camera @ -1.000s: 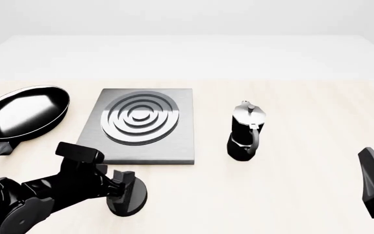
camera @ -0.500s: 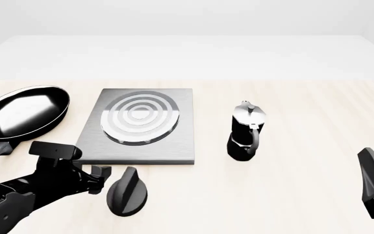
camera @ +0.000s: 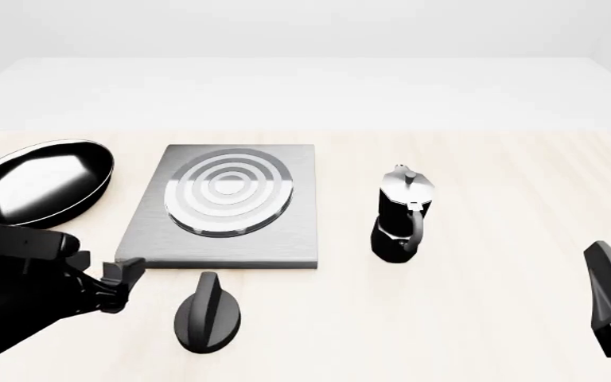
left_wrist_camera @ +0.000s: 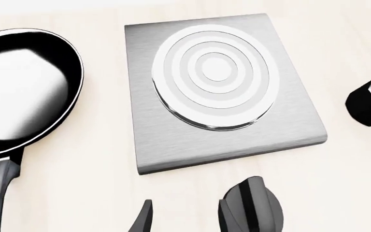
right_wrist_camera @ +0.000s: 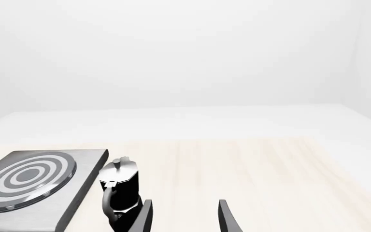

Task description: Turn on the stove.

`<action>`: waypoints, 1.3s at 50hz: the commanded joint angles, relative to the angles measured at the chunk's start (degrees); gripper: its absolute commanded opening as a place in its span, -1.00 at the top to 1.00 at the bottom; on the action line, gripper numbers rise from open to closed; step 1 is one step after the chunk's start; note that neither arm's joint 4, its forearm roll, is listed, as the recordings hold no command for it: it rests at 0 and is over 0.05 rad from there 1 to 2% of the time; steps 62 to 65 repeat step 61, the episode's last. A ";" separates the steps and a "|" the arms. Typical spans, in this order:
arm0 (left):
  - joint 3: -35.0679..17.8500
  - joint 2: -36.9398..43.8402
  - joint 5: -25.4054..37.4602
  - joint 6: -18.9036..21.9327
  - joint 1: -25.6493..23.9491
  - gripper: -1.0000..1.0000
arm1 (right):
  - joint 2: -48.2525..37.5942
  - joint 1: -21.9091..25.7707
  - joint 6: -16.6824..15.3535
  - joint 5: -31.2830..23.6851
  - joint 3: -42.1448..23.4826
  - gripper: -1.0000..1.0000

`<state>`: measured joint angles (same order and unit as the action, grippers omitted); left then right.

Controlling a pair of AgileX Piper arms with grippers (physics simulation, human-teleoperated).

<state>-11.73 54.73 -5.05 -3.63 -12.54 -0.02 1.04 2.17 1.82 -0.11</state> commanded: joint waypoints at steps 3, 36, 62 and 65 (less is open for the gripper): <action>1.83 -19.62 12.42 2.16 1.53 -1.00 | 0.00 0.10 -0.53 0.09 -0.09 -1.00; -9.68 -54.73 39.61 6.85 4.86 -1.00 | 0.01 0.08 -2.37 0.77 -0.24 -1.00; -13.82 -54.73 43.15 9.57 11.25 -1.00 | 0.02 0.15 -2.92 1.25 -0.58 -1.00; -13.82 -54.73 43.15 9.57 11.25 -1.00 | 0.02 0.15 -2.92 1.25 -0.58 -1.00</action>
